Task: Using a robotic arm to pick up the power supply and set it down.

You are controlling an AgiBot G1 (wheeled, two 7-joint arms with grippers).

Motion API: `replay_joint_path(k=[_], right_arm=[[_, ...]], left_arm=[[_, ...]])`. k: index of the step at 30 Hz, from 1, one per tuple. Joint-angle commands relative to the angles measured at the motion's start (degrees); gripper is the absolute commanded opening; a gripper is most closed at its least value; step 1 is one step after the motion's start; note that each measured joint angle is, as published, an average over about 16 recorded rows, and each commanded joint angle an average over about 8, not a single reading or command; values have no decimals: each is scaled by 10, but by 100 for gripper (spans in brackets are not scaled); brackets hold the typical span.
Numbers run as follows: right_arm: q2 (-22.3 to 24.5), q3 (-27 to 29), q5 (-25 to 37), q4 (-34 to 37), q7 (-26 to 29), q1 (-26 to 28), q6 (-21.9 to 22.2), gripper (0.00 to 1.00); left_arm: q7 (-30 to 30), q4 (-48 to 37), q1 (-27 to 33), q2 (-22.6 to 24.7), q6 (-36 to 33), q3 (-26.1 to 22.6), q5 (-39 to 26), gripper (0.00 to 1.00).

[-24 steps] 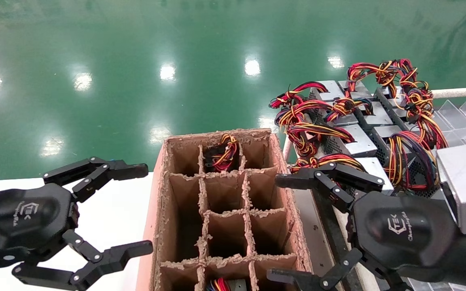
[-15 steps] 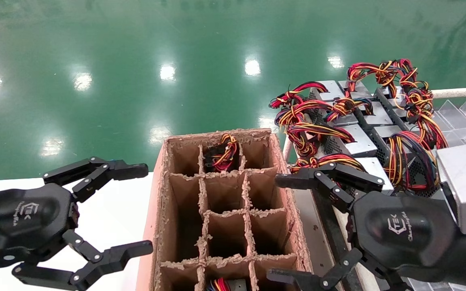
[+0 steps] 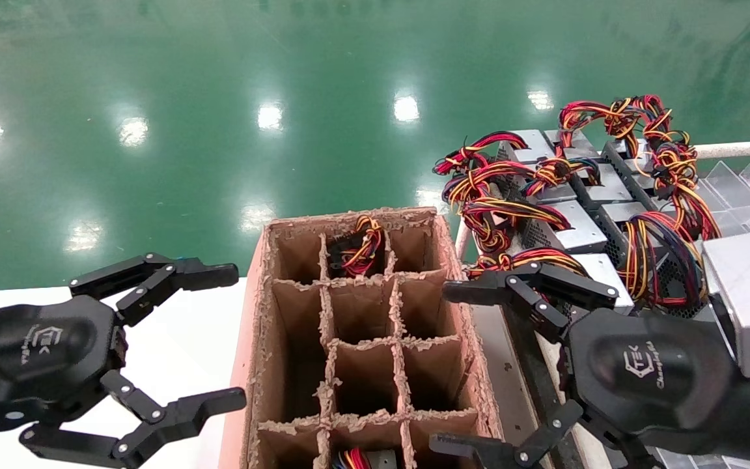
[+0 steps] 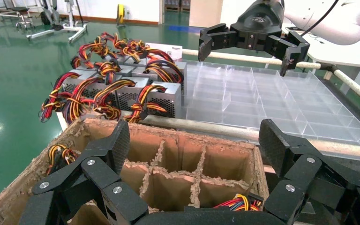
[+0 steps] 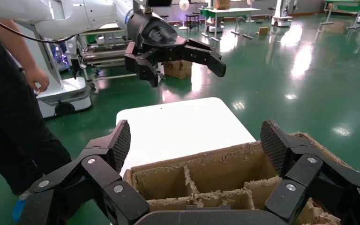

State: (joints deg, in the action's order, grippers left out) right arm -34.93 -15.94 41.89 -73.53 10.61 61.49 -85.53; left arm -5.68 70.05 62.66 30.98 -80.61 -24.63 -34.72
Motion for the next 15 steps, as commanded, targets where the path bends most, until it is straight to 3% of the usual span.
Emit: replay_joint_path(k=[1, 15], right_arm=[[0, 0, 0, 0, 0, 0, 0, 100], [0, 0, 0, 0, 0, 0, 0, 100]], left_arm=[[0, 0, 0, 0, 0, 0, 0, 100], [0, 0, 0, 0, 0, 0, 0, 100]])
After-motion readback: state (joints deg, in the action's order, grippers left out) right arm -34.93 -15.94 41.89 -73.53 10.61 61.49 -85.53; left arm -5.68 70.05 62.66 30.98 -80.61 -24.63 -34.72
